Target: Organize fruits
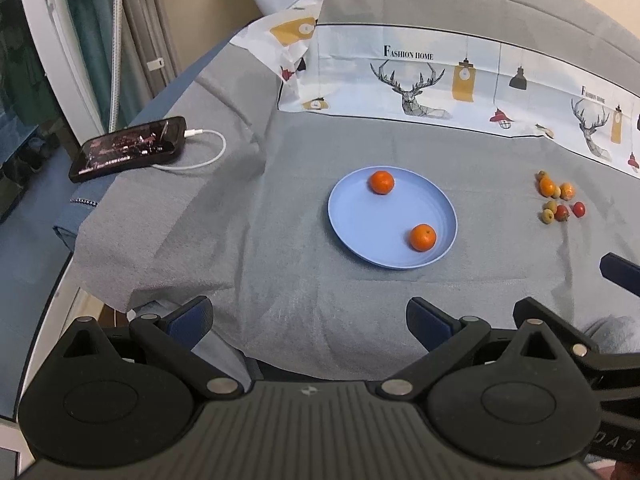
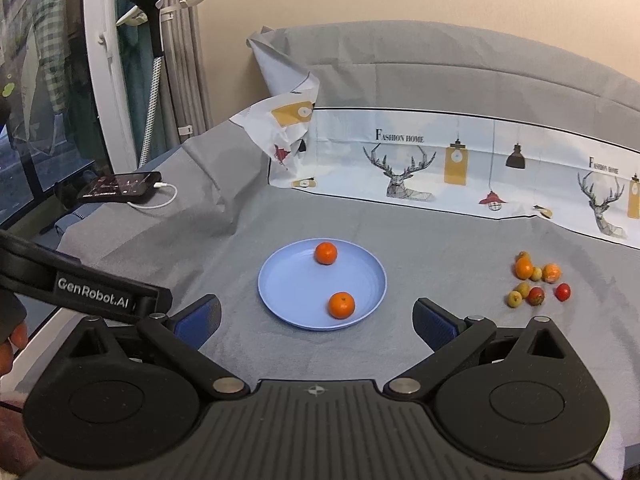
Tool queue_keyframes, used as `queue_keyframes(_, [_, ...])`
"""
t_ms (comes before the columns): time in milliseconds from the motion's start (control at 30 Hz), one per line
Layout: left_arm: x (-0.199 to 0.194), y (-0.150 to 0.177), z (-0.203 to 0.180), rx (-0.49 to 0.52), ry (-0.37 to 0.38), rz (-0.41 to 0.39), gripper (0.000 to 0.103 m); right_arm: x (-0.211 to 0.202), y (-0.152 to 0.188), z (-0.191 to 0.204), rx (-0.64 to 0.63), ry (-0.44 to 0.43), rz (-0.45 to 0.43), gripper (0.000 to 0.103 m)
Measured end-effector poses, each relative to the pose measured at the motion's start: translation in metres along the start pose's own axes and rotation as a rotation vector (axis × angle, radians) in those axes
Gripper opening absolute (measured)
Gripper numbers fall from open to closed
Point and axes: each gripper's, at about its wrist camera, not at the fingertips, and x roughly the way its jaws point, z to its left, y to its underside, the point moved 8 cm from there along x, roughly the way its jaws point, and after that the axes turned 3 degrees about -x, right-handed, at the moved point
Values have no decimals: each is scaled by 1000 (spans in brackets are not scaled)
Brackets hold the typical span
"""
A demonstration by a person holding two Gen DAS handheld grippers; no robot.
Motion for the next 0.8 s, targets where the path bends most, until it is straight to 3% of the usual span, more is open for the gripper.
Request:
queue_keyframes(567, [37, -17, -13, -7, 4, 87, 103, 37, 10, -20, 75, 0, 76, 101])
queue_keyframes(700, [46, -23, -32, 29, 11, 94, 103, 46, 17, -43, 147, 43, 88, 101])
queue_keyframes(800, [58, -24, -57, 79, 27, 120, 103, 48, 26, -75, 208, 122, 82, 101])
